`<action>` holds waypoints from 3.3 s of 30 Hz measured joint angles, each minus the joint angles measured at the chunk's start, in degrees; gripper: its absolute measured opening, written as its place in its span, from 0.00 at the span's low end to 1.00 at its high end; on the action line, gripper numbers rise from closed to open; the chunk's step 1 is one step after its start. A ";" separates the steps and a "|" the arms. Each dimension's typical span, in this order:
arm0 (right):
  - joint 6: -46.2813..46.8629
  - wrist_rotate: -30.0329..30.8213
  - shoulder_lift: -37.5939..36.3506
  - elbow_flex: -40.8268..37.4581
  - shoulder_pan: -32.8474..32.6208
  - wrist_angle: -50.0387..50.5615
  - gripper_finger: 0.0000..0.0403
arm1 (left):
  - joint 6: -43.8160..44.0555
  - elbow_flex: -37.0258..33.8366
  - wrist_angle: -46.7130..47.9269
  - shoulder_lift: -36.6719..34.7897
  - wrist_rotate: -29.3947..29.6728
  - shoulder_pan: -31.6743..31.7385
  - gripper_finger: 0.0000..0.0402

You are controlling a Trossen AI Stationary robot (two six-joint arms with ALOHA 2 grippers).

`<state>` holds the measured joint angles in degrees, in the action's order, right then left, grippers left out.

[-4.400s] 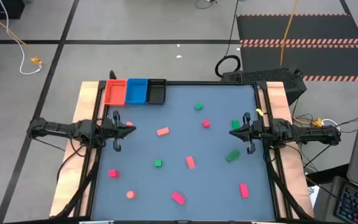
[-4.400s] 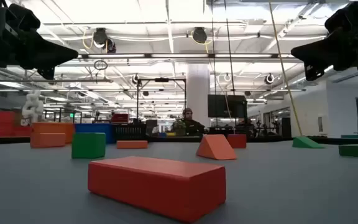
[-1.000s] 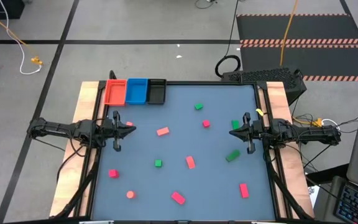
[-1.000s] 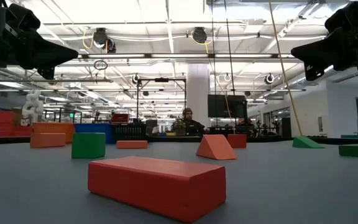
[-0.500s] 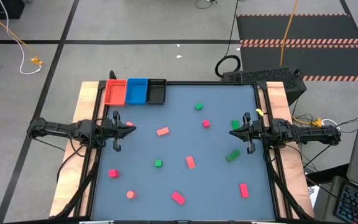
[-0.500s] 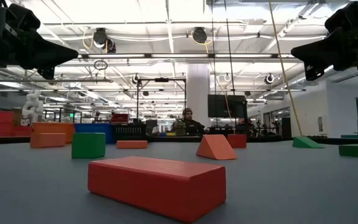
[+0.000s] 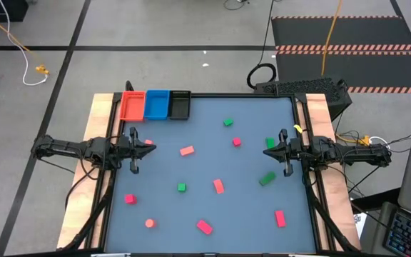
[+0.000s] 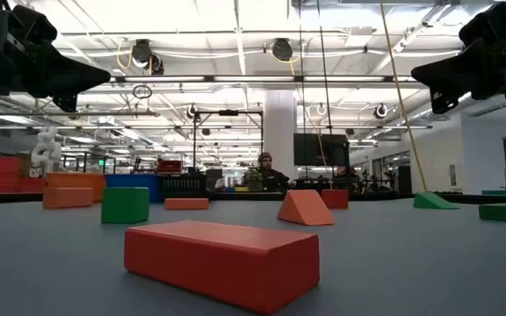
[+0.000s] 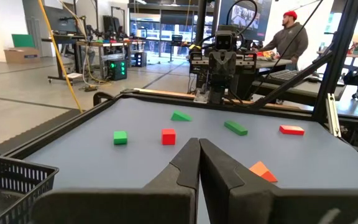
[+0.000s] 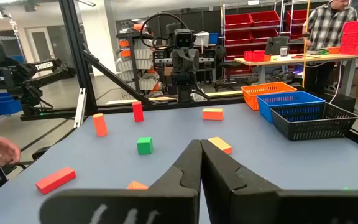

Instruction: Sort & place blocks by color

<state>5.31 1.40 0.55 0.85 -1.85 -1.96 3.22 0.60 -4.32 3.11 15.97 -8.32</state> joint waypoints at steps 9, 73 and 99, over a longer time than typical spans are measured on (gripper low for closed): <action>0.02 0.03 0.00 0.01 -0.01 -0.44 0.00 | 0.44 0.02 -0.27 0.00 0.01 0.00 0.03; -2.01 21.15 38.04 14.95 3.84 -23.06 0.69 | 7.64 23.90 -15.48 47.75 16.01 10.65 0.71; -0.72 10.47 87.30 44.38 13.34 13.59 0.68 | 2.59 30.97 -10.22 58.19 -1.11 15.10 0.63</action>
<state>4.59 11.88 87.85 45.23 11.49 11.64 5.82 31.57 -14.54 61.30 14.85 6.79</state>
